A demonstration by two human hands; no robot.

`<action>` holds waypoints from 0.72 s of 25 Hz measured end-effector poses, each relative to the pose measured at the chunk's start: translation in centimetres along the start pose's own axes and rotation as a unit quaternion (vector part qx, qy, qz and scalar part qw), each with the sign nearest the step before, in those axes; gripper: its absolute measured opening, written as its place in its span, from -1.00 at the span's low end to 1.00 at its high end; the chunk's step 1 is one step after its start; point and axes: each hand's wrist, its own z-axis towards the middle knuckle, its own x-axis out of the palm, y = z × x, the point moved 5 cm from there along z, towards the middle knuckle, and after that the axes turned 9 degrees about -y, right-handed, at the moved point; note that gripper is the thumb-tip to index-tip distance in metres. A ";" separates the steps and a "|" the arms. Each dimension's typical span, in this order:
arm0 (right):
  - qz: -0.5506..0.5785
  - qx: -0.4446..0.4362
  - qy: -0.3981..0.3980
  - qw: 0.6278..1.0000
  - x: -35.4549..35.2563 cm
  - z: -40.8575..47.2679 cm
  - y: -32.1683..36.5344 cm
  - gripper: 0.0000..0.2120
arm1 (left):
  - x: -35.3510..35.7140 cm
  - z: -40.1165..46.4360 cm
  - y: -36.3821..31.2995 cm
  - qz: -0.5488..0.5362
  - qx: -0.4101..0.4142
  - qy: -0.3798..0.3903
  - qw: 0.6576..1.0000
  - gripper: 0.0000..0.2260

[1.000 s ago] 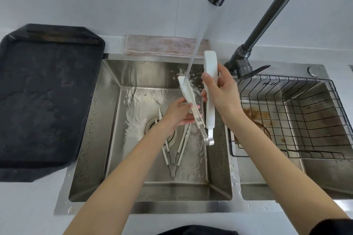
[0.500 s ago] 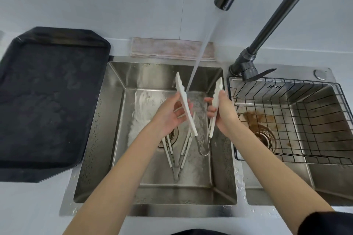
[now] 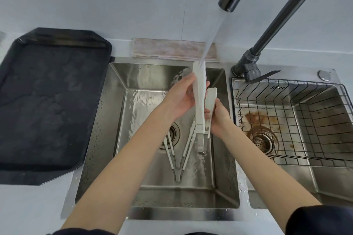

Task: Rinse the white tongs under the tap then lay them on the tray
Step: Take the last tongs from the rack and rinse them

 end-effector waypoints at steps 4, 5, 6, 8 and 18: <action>-0.009 -0.002 -0.003 1.000 -0.2 0.2 0.1 -0.55 | 0.6 0.1 0.0 -0.017 -0.031 -0.025 0.999 -0.75; -0.003 -0.002 0.001 1.000 -0.2 0.3 0.1 -0.56 | 0.6 0.2 -0.1 -0.016 -0.035 -0.037 0.999 -0.74; -0.002 -0.004 0.002 1.000 -0.2 0.4 0.0 -0.57 | 0.6 0.2 -0.2 -0.006 -0.037 -0.051 0.998 -0.72; -0.011 -0.012 -0.008 1.000 0.1 0.0 0.0 -0.58 | 0.4 0.3 -0.6 0.022 -0.034 -0.075 0.996 -0.67; -0.103 -0.066 0.058 0.991 3.9 0.1 0.0 -0.61 | -1.3 -1.6 -3.9 0.018 0.094 0.032 0.995 -0.92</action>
